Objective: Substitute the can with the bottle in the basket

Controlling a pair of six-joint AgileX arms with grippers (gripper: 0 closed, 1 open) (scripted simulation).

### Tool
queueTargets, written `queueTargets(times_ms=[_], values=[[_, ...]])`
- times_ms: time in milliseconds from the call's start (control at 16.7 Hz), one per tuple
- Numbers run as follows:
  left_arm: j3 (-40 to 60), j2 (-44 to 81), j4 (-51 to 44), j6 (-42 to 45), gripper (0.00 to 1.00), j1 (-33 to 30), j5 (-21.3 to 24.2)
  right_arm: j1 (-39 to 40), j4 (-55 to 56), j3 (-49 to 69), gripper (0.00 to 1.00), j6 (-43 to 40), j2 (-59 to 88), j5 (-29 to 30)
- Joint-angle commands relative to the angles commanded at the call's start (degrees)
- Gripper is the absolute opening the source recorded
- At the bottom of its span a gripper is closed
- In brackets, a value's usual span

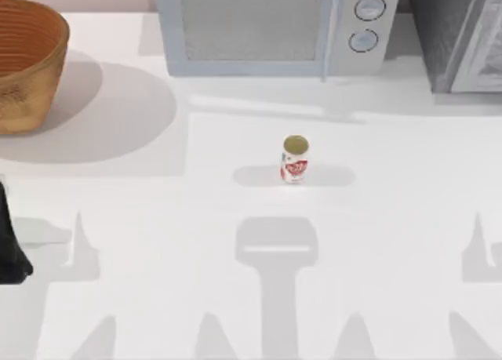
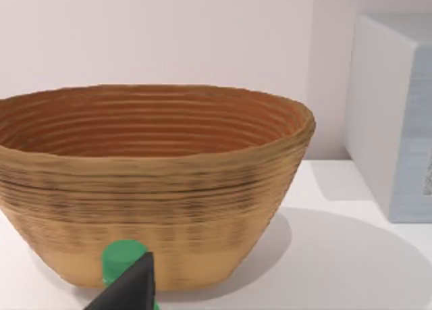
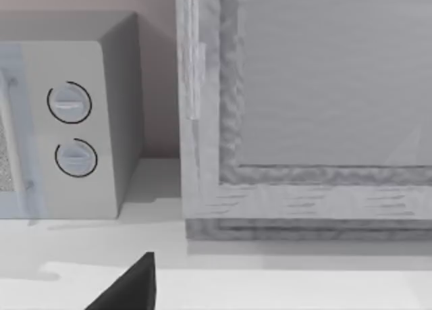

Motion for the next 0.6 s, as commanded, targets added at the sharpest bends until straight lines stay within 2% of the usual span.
queueTargets(times_ms=[300,600], values=[[-0.55,5.92,5.17,0.33,1.0,2.11,1.13,0.0,0.0,0.0,1.0,0.0,0.0,0.0],[-0.87,25.11,22.51,1.61,1.0,7.25,6.05,0.0,0.0,0.0,1.0,0.0,0.0,0.0]])
